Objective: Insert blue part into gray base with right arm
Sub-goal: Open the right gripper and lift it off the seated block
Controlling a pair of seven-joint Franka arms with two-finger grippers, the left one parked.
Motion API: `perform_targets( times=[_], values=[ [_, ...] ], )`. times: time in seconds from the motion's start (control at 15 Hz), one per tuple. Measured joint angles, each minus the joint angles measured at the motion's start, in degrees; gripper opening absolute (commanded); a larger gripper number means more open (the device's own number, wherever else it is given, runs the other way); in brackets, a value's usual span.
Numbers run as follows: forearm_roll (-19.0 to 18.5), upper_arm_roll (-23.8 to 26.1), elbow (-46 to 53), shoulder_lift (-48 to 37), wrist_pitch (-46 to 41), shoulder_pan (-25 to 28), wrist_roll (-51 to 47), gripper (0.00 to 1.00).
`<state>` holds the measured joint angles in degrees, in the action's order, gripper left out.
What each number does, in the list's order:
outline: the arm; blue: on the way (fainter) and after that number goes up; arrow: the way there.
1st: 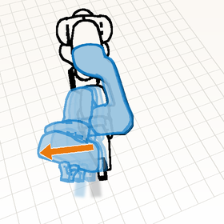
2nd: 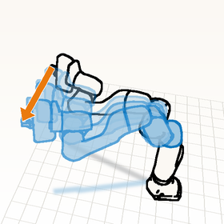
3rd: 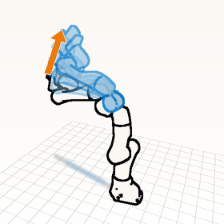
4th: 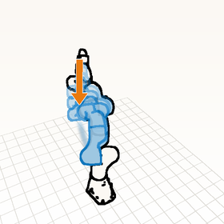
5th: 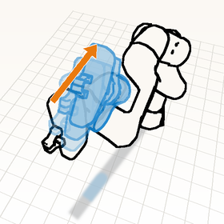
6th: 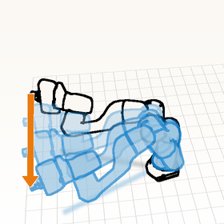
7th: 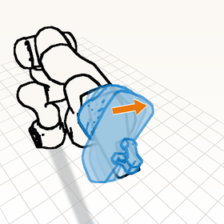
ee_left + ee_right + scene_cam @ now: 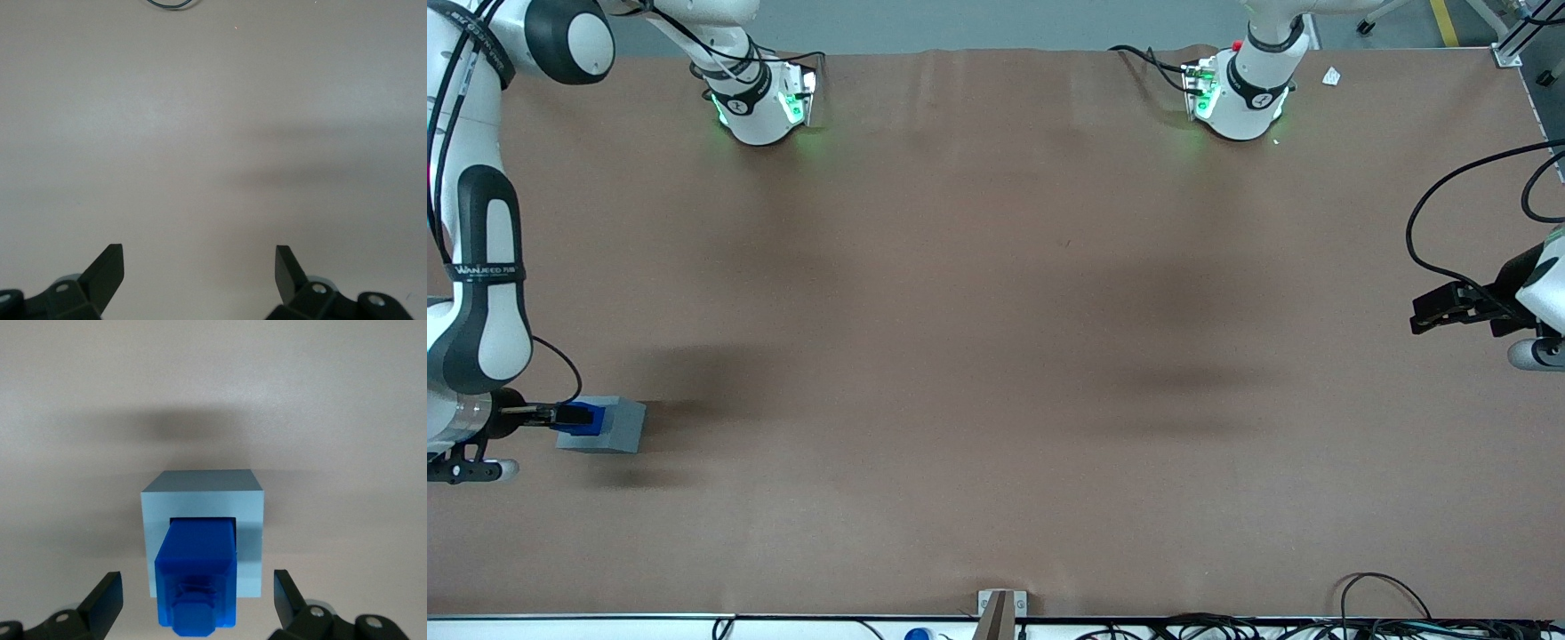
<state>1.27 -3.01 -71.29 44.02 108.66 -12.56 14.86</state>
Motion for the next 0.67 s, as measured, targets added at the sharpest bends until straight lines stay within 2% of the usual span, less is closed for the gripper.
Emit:
perform_targets(
  times=[0.33, 0.67],
  values=[
    [0.1, 0.5, 2.2, -1.0, -4.2, 1.4, 0.0, 1.00],
    [0.2, 0.7, 3.7, -10.8, -16.3, 5.6, -5.1, 1.00]
  ],
)
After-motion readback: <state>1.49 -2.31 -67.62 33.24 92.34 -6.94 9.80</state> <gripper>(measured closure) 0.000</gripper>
